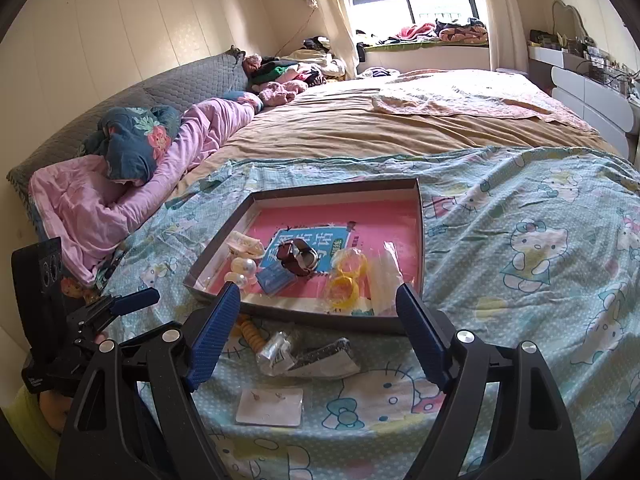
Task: Organize jewelry
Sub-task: 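Open both tools and withdraw them from the tray, then grasp the clear earring card with left tool while right tool grasps the clear bag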
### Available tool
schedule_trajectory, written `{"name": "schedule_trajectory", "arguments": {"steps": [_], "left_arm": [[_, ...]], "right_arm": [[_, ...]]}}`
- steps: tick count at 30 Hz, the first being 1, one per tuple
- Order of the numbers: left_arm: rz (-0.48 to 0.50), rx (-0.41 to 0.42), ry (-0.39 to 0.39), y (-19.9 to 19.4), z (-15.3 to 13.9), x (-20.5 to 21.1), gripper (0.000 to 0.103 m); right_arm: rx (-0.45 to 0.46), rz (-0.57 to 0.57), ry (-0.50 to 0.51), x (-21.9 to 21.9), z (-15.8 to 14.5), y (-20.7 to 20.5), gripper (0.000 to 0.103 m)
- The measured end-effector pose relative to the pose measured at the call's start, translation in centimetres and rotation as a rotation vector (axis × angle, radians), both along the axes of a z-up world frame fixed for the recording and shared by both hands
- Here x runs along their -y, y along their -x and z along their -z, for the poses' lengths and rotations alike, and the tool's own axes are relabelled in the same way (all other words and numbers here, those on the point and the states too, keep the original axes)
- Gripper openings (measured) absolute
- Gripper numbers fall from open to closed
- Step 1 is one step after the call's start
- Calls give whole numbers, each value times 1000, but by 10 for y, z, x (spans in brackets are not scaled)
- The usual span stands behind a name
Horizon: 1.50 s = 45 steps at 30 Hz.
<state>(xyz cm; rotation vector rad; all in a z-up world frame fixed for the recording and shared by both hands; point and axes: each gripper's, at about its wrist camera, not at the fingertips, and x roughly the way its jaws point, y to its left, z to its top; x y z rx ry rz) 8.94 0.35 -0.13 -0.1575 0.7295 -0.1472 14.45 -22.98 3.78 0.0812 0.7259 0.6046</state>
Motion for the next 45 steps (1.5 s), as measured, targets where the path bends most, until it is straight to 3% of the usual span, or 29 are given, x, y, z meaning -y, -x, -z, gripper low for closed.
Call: {"name": "schedule_trajectory", "arguments": {"steps": [13,31,38,42,45], "left_arm": [[75,-50,-15,5,13,21,93],[205,-139,-32,-3,42,51,93],[239,-178,-45,-11,55,63,93],[247,-195,-50,-15,61,67,89],[249,-204,-54,-18,65,69,85]], "right_arm": [[-66,-13,5,10,17,4,79],[-278,-41,-35,6,67,-10,79],[-369,-45,-68,-1,86,-18,63],[-469,0,-148,3,102,-28,53],[-523,20,-206,7,111,-34,51]]}}
